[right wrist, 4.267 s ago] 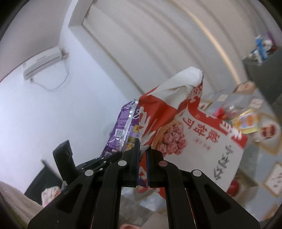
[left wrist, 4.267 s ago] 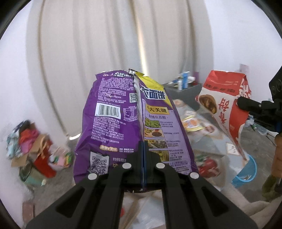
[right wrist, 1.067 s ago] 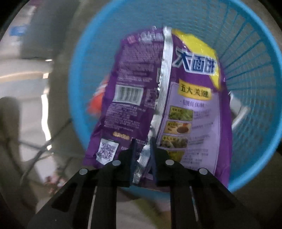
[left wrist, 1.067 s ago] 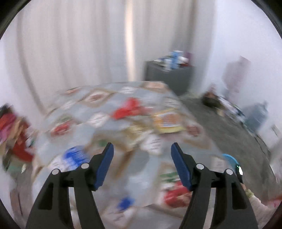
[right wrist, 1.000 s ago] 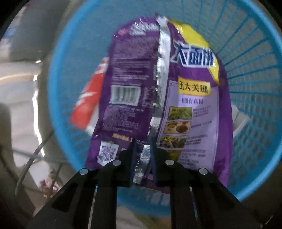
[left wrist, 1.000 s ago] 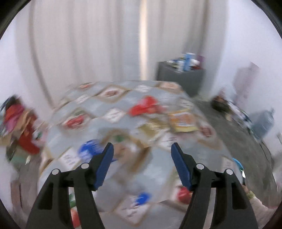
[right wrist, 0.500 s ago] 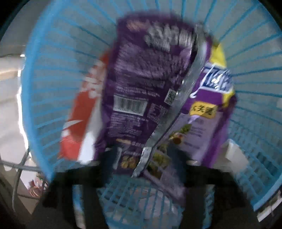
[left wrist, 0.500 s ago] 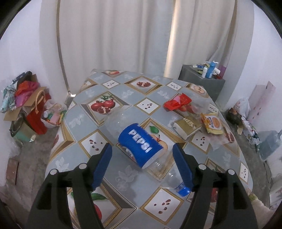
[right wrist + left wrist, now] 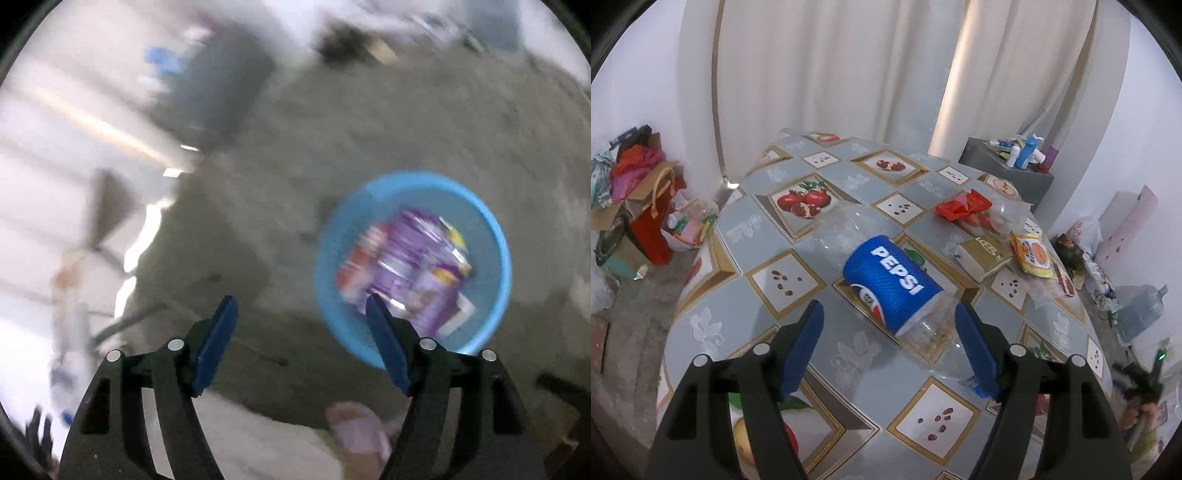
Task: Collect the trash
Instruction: 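Move both tools back over the table toward the Pepsi bottle, then grasp the Pepsi bottle around its label with the right gripper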
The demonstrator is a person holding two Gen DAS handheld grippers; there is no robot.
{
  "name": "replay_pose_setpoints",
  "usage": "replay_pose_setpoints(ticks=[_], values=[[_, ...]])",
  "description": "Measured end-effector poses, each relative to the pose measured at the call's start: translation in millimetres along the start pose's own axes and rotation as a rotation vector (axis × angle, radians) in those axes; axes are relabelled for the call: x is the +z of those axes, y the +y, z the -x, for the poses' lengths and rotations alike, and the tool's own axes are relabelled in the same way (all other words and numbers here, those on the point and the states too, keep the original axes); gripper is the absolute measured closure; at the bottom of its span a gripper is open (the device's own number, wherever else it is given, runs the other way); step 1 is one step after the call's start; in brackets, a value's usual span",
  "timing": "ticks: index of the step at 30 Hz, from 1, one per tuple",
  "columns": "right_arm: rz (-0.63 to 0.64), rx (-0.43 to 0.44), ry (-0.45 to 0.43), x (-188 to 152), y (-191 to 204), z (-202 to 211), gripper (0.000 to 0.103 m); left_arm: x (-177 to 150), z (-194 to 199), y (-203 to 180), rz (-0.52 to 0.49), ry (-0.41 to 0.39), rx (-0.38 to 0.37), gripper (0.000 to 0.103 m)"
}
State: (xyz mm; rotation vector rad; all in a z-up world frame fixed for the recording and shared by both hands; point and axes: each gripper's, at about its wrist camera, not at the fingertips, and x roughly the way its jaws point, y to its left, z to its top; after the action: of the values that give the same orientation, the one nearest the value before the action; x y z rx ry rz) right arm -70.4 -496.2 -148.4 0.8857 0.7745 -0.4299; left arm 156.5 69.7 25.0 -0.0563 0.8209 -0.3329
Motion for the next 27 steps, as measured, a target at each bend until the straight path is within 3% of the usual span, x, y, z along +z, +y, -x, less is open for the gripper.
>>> replay_pose_setpoints(ticks=[2,5,9,12,17,22,24,27], values=[[0.143,0.118,-0.042,3.5,61.6,12.3,0.034,-1.6,0.0,1.5,0.001,-0.004,-0.003,0.032],[0.278,0.262,-0.012,-3.0,130.1,8.4,0.034,-5.5,0.0,6.5,0.003,-0.014,0.017,0.032],[0.397,0.502,0.15,-32.1,229.2,-28.4,0.036,-14.9,-1.9,18.1,0.031,0.0,0.026,0.032],[0.42,0.599,0.308,-60.4,291.6,-65.7,0.04,-20.6,-4.0,25.6,0.05,0.011,0.013,0.032],[0.455,0.639,0.456,-96.4,359.2,-118.2,0.043,-21.2,-12.1,37.7,0.089,0.014,-0.043,0.032],[0.444,0.634,0.566,-119.2,400.8,-152.5,0.043,-16.7,-32.8,44.8,0.113,0.05,-0.128,0.055],[0.457,0.625,0.58,-128.2,410.9,-158.3,0.043,-14.7,-45.1,50.4,0.154,0.083,-0.175,0.07],[0.461,0.62,0.624,-136.1,418.6,-163.2,0.043,-12.8,-58.2,50.5,0.154,0.104,-0.191,0.08]])
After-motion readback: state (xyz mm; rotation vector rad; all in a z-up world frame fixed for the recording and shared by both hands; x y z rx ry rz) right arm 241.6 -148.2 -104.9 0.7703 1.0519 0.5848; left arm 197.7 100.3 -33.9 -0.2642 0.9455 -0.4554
